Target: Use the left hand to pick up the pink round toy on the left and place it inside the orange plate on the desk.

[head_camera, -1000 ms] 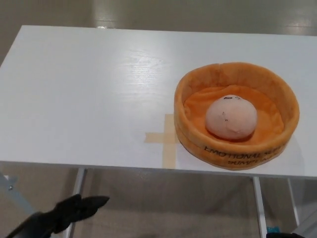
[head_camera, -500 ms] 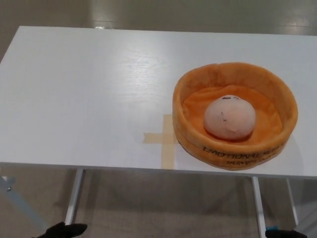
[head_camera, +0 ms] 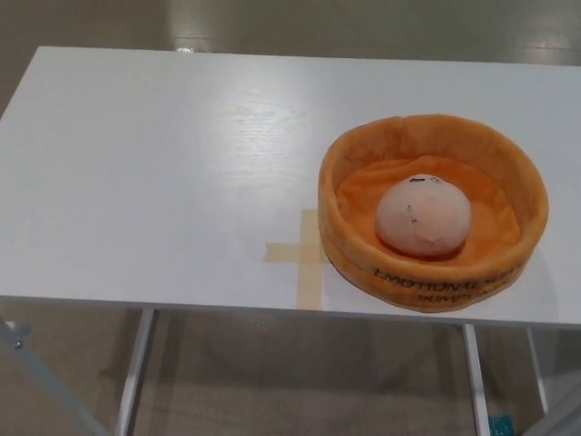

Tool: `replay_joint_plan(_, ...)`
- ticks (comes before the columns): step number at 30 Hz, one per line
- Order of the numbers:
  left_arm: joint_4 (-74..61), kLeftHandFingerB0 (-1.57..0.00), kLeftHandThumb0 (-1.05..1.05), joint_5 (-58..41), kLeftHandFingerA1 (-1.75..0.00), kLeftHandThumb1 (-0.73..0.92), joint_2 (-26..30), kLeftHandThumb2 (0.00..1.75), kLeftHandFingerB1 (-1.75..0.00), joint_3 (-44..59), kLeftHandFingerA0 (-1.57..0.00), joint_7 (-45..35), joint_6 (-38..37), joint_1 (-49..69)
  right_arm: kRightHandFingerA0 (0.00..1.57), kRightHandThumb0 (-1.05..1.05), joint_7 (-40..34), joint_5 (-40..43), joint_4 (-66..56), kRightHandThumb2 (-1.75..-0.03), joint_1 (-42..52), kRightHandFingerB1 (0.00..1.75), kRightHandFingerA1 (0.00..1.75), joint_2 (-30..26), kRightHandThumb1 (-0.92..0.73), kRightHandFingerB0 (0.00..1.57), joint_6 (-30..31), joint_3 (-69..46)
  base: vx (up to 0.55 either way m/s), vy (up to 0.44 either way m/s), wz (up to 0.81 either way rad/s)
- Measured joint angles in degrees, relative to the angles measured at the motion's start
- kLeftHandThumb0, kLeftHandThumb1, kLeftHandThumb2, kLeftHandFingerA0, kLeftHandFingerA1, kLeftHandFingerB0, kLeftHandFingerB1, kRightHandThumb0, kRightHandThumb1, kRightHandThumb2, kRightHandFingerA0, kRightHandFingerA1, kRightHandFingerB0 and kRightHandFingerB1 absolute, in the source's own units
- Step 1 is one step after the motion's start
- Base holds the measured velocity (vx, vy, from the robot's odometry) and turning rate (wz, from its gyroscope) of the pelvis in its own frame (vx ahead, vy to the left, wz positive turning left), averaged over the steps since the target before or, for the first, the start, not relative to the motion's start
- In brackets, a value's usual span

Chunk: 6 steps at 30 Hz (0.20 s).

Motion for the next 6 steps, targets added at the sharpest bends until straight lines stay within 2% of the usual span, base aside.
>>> replay_joint_plan(3, 0.88, -0.34, -0.52, -0.17, -0.36, 0.51, -1.27, 0.55, -0.33, 1.45, -0.35, 1.74, 0.04, -1.52, 0.54, -0.11, -0.03, 0.00, 0.00, -0.81, 0.01, 0.74, 0.91, 0.09, -0.30, 0.70, -0.01, -0.03, 0.00, 0.000, 0.00)
replay_joint_plan(4, 0.90, -0.33, -0.51, -0.18, -0.37, 0.51, -1.31, 0.55, -0.33, 1.57, -0.35, 1.77, 0.04, -1.55, 0.59, -0.11, -0.03, 0.00, 0.00, -0.81, 0.02, 0.73, 1.05, 0.09, -0.29, 0.70, -0.01, -0.03, 0.00, 0.000, 0.00)
replay_joint_plan(6, 1.15, -0.33, -0.51, -1.51, -0.37, 0.51, -2.75, 0.55, -0.33, 4.43, -0.35, 2.22, 0.50, -2.03, 0.59, -0.11, -0.06, 0.01, 0.02, -0.81, 0.30, 0.73, 1.05, 0.11, -0.29, 0.70, -0.11, -0.07, 0.00, 0.000, 0.00)
